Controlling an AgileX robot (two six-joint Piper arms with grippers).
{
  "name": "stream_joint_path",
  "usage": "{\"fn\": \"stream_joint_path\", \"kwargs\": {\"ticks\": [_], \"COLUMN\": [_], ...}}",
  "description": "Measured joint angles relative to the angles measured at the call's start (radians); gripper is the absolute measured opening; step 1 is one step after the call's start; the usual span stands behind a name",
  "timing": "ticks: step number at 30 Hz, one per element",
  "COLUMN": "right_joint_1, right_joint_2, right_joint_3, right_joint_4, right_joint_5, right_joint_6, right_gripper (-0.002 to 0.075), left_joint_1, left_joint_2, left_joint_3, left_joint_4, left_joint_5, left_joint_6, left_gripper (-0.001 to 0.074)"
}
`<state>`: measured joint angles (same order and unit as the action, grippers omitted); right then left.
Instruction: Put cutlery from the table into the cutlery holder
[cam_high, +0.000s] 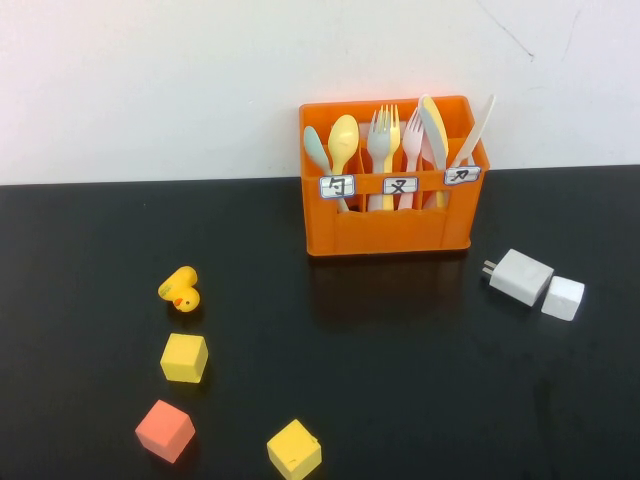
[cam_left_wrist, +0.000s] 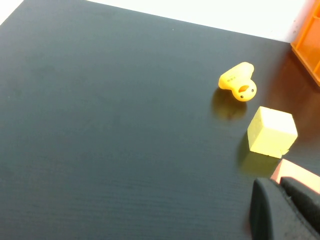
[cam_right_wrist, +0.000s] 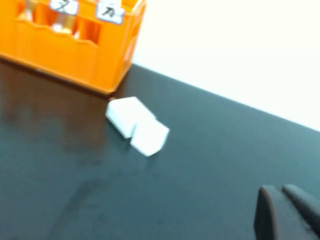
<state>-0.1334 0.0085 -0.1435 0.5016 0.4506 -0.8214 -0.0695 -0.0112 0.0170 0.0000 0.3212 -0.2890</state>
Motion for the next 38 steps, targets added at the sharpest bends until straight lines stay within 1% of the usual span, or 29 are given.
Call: {"fn": "stream_joint_path", "kwargs": {"ticks": [2,4,5,9,12,15,18,21,26,32,38], "right_joint_1": [-0.003,-0.005,-0.005,-0.005,0.024,0.079,0.107,0.109,0.109,0.109,0.109], "right_joint_2": [0.000,0.000,0.000,0.000,0.000,-0.014,-0.020,-0.020,-0.020,-0.020,-0.020], "right_joint_3": [0.002,0.002,0.002,0.022,0.071,0.128,0.165,0.170,0.166,0.162,0.162], "right_joint_4": [-0.011,-0.054,-0.104,-0.402,-0.526,-0.562,-0.579,-0.583,-0.589,-0.589,-0.589], "right_joint_5": [-0.018,-0.031,-0.034,-0.056,-0.128,-0.167,-0.160,-0.142,-0.116,-0.103,-0.102], "right_joint_6": [0.004,0.069,0.131,0.448,0.602,0.657,0.713,0.770,0.795,0.874,0.878], "right_gripper": [-0.0002,-0.0002,-0.0002,-0.0002,-0.0002,-0.0002,-0.0002,-0.0002,-0.0002,-0.0002,-0.0002], "left_joint_1": [0.000,0.000,0.000,0.000,0.000,0.000,0.000,0.000,0.000,0.000,0.000], "left_joint_2": [0.000,0.000,0.000,0.000,0.000,0.000,0.000,0.000,0.000,0.000,0.000], "left_joint_3": [0.000,0.000,0.000,0.000,0.000,0.000,0.000,0.000,0.000,0.000,0.000], "left_joint_4": [0.000,0.000,0.000,0.000,0.000,0.000,0.000,0.000,0.000,0.000,0.000], "left_joint_5": [0.000,0.000,0.000,0.000,0.000,0.000,0.000,0.000,0.000,0.000,0.000], "left_joint_6": [0.000,0.000,0.000,0.000,0.000,0.000,0.000,0.000,0.000,0.000,0.000], "left_gripper": [-0.0001,-0.0001,-0.0001,-0.0001,-0.0001,-0.0001,-0.0001,-0.0001,-0.0001,-0.0001,-0.0001]}}
